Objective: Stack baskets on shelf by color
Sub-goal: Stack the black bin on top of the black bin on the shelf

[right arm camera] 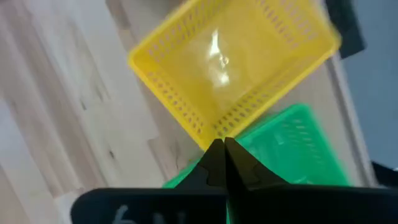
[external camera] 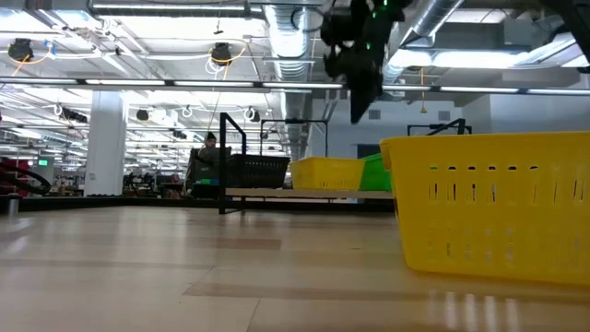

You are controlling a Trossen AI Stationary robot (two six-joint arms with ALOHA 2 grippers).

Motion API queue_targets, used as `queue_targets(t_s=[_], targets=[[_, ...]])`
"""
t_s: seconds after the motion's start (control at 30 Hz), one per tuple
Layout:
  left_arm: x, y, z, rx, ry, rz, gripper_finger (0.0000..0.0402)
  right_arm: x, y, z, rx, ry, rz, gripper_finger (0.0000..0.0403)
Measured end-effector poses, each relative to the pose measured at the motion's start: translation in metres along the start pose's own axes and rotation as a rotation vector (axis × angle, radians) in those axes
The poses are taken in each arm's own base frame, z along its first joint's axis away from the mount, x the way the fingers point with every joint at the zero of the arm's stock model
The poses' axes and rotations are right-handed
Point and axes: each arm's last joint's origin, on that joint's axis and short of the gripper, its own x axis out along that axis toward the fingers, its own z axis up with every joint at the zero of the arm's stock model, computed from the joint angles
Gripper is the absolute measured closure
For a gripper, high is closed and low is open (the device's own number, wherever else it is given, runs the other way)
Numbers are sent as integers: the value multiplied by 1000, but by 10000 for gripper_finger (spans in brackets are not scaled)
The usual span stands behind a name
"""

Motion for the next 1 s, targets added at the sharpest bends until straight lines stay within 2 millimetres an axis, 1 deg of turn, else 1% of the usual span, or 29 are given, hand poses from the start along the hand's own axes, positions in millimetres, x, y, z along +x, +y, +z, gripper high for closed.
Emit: queue_targets(t_s=[0.1, 0.17, 0.27, 0.37, 0.5, 0.53, 0.63, 0.67, 0.8, 0.87, 0.93, 1.0], targets=[[0, 0, 0, 1, 9, -2, 401, 23, -3, -8, 16, 43, -1, 398], [0, 0, 0, 2, 15, -4, 401, 30, -8, -13, 22, 74, -19, 398], [0, 0, -1, 13, 29, -8, 401, 32, -11, -20, 22, 134, -19, 400], [0, 0, -1, 21, 50, -15, 401, 21, -3, -28, -3, 182, -5, 397], [0, 0, -1, 43, 53, -15, 401, -5, 10, -34, -45, 136, -1, 398], [1, 0, 0, 16, 46, -7, 401, -14, 13, -36, -45, 113, -2, 399], [9, 2, 4, -99, 64, 31, 401, -47, 21, -45, -8, 18, -5, 399], [14, 0, 3, -99, 88, 47, 401, -60, 23, -50, 7, -16, -6, 398], [35, -15, -4, 21, 171, 98, 401, -105, 30, -66, 13, -198, -48, 397], [43, -17, -4, 14, 188, 116, 401, -125, 30, -75, 30, -284, -49, 399], [49, -24, -5, 21, 240, 90, 402, -143, 29, -86, 53, -348, -48, 400], [56, -39, -13, 73, 312, 29, 402, -158, 28, -97, 62, -398, -51, 399]])
